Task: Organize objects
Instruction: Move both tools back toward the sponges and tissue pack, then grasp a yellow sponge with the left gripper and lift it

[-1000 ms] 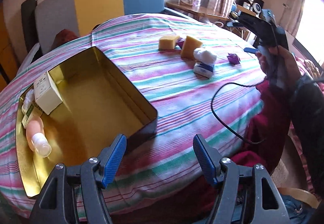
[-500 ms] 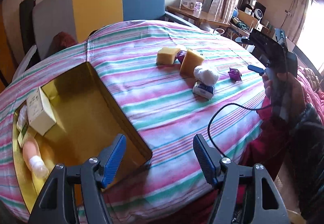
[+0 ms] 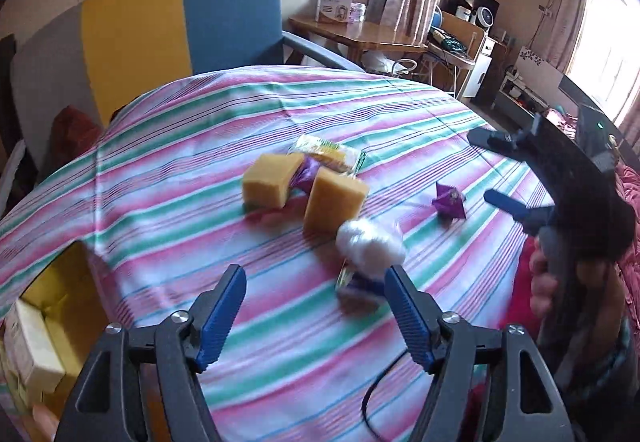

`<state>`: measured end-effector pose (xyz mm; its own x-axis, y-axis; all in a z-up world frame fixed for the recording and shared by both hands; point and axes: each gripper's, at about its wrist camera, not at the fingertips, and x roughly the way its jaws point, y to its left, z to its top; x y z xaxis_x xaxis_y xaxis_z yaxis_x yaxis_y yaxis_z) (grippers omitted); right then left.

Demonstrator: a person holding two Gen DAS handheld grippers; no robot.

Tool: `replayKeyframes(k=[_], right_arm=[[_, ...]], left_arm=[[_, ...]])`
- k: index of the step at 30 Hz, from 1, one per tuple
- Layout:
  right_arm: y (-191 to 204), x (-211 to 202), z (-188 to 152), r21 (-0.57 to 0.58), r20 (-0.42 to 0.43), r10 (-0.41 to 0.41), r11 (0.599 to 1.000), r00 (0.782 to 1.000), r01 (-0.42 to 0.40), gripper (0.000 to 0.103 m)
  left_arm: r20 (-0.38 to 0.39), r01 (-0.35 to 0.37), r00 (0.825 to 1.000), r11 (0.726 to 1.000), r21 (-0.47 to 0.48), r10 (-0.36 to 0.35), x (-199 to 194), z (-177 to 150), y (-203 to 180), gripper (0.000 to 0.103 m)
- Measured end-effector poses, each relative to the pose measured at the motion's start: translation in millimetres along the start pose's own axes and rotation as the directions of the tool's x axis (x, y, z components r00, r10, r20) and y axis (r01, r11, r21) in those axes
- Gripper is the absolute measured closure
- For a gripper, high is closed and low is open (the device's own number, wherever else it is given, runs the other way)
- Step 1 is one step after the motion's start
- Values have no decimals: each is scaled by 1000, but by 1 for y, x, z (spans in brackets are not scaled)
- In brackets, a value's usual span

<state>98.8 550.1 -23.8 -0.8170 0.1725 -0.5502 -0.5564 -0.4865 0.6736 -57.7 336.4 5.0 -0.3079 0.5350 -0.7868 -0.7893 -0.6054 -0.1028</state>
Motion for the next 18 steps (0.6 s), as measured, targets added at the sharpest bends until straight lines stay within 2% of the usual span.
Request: replayKeyframes(k=[2,6,14,15,16,17,18], right_arm=[[1,1,-1,-8,-7,4,1000,1000,-4,0],[2,1,-1,-6,-8,22,1000,1000,-22,0],[0,3,-1,12,-21,55,998,998,-55,0],[0,4,-1,12,-22,57,998,998,-57,0],[0,4,-2,13,-23,59,998,998,-59,0],[0,3,-2,15,-21,62,998,998,-61,0],[-1,3,-1,17,-19,62,998,998,-61,0]], left_arm=[[-4,13,1000,999,39,-13,16,14,-7,22],[-49,-11,999,994,111,16,63,38,-20,19],[-149,-20,988,995,94,34,132,58,-24,19],[-161,-13,987,998,66,23,139,60,-19,22],[-169,6,986,999,37,1,143,60,-15,40],[-177,42,983,999,-8,-43,147,60,-8,50],[-176,56,982,998,-37,-62,146,59,-5,49]])
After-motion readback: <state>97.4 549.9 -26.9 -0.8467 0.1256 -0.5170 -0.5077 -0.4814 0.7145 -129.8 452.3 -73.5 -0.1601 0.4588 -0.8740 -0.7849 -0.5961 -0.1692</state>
